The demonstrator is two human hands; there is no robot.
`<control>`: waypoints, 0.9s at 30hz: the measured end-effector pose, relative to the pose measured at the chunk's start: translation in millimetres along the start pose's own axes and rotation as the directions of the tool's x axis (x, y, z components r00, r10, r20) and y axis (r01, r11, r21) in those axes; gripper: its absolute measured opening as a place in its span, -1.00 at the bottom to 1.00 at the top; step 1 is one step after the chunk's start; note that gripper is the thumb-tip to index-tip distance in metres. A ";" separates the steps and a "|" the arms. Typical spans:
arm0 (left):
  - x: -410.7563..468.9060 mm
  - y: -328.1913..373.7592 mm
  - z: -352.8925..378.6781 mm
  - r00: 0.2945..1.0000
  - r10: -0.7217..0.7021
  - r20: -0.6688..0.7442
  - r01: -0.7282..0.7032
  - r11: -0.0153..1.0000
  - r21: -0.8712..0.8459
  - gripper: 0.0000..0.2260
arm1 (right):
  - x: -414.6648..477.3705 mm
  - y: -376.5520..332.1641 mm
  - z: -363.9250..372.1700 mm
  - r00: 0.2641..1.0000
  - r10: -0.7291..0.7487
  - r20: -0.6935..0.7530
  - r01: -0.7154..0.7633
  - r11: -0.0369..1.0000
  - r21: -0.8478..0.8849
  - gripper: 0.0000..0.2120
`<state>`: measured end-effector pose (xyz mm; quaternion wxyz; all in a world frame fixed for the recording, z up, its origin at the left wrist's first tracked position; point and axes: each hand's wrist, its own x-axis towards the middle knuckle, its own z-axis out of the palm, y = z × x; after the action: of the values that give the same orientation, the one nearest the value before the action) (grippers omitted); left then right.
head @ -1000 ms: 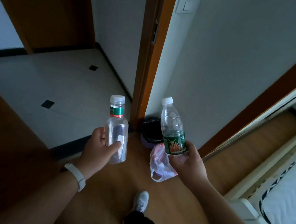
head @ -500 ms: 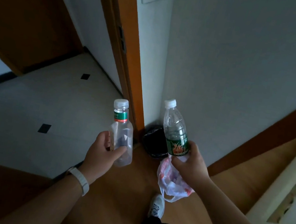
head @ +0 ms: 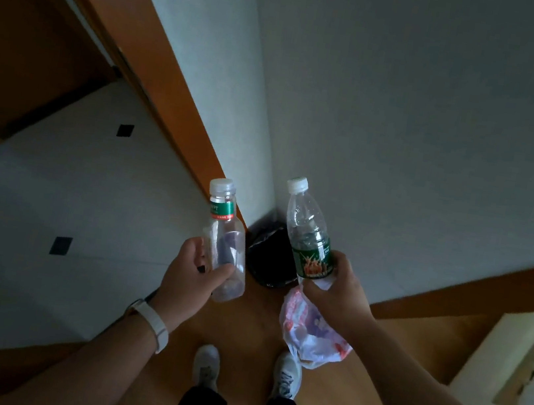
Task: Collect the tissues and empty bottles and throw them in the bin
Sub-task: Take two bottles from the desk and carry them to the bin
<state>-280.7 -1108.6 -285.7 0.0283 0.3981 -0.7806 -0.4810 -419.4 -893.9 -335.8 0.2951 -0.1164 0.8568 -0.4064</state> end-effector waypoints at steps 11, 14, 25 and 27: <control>133.6 -104.5 92.8 0.984 -0.084 0.157 0.081 0.996 0.023 -0.65 | 113.6 86.2 78.4 0.988 0.147 -0.043 -0.148 0.988 -0.035 -0.30; 179.0 -155.3 129.6 0.978 -0.094 0.185 0.093 0.996 0.013 -0.64 | 153.7 125.0 117.6 0.983 0.177 -0.053 -0.180 0.982 -0.065 -0.33; 308.6 -325.5 267.2 0.982 -0.027 0.185 0.033 0.999 -0.030 -0.51 | 292.6 255.1 272.4 0.961 0.227 -0.156 -0.230 0.973 -0.004 -0.38; 327.3 -346.0 286.0 0.986 -0.019 0.168 0.024 0.999 -0.027 -0.43 | 311.9 275.9 284.7 0.960 0.217 -0.176 -0.223 0.975 -0.017 -0.38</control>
<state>-420.2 -1188.8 -817.5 -0.0369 0.3642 -0.7689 -0.5243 -486.5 -1032.3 -816.2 0.2608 0.0099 0.8941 -0.3638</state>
